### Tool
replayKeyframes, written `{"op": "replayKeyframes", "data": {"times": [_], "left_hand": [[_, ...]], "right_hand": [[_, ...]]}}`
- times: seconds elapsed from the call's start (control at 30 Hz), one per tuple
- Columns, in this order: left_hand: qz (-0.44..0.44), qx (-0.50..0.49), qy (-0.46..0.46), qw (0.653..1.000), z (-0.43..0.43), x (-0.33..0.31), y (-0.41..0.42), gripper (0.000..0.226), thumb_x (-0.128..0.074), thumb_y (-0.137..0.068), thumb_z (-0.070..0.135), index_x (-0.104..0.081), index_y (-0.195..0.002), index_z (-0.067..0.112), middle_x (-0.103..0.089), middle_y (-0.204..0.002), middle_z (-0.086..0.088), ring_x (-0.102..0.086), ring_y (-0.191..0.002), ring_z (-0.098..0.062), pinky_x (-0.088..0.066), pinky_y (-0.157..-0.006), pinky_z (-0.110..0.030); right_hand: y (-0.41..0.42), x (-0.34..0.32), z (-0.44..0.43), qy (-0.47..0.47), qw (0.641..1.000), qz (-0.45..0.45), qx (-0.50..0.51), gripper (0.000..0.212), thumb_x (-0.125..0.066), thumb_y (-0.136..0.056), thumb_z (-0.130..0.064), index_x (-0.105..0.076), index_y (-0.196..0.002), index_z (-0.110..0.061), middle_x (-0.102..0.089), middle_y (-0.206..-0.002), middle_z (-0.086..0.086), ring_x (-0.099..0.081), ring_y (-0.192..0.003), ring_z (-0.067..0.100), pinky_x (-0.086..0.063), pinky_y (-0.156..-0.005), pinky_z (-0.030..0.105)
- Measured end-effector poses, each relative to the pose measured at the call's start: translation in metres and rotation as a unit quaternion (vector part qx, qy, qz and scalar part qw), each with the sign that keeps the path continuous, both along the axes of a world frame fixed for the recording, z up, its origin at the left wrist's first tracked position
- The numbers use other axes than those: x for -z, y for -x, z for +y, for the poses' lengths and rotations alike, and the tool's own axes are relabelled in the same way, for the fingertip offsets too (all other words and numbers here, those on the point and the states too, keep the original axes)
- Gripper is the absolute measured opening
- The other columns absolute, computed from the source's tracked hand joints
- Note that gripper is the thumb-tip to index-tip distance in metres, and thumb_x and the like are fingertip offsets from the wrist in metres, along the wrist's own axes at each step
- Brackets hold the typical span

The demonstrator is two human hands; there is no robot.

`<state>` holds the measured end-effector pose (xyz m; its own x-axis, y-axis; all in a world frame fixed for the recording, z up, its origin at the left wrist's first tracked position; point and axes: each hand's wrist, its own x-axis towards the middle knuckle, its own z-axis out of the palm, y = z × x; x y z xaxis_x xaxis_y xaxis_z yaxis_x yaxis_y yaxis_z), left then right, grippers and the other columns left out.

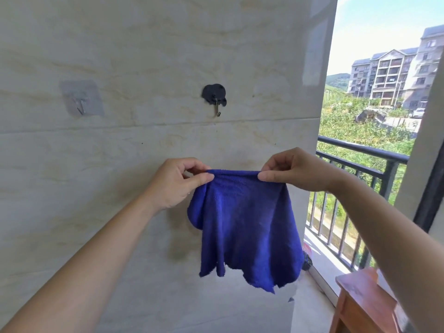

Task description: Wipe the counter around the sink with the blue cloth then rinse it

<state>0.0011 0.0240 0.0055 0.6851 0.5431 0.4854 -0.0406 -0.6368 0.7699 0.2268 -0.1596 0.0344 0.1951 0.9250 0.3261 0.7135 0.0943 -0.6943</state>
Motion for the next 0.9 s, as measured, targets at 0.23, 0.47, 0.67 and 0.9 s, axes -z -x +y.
{"op": "replayKeyframes", "data": {"times": [0.23,0.47,0.67,0.9], "left_hand": [[0.011,0.115,0.163,0.98,-0.021,-0.032,-0.006,0.03,-0.071,-0.083,0.023,-0.064,-0.109,0.009,-0.072,-0.097,-0.008,-0.065,-0.084,-0.016,-0.049,-0.075,-0.027],[-0.123,-0.076,-0.024,0.989,-0.011,-0.072,-0.016,0.006,-0.076,-0.088,0.03,-0.08,-0.086,0.026,-0.077,-0.082,0.007,-0.068,-0.077,-0.002,-0.053,-0.076,-0.02],[-0.152,-0.281,-0.32,0.892,0.013,-0.098,-0.036,0.016,-0.074,-0.086,0.04,-0.077,-0.096,0.028,-0.065,-0.078,0.012,-0.059,-0.08,-0.016,-0.047,-0.072,-0.028],[-0.194,-0.322,-0.489,0.787,0.034,-0.047,-0.047,0.016,-0.07,-0.089,0.029,-0.078,-0.082,0.017,-0.061,-0.082,-0.003,-0.053,-0.08,-0.031,-0.043,-0.068,-0.043]], "right_hand": [[0.033,-0.032,0.035,-0.143,0.989,-0.032,-0.012,0.013,-0.079,-0.086,-0.032,-0.074,-0.091,-0.023,-0.071,-0.08,0.001,-0.06,-0.07,0.016,-0.051,-0.068,0.037],[0.021,-0.067,0.048,-0.177,0.981,-0.075,-0.001,0.01,-0.078,-0.088,-0.022,-0.077,-0.097,-0.019,-0.077,-0.09,0.001,-0.071,-0.084,0.012,-0.059,-0.082,0.029],[0.011,-0.078,0.085,-0.32,0.911,-0.238,0.106,0.009,-0.074,-0.088,-0.022,-0.076,-0.097,-0.024,-0.067,-0.083,-0.007,-0.063,-0.076,0.007,-0.05,-0.076,0.026],[0.005,-0.03,0.094,-0.335,0.892,-0.276,0.128,0.015,-0.066,-0.094,-0.027,-0.077,-0.104,-0.026,-0.054,-0.089,-0.014,-0.059,-0.08,0.009,-0.05,-0.076,0.03]]}}
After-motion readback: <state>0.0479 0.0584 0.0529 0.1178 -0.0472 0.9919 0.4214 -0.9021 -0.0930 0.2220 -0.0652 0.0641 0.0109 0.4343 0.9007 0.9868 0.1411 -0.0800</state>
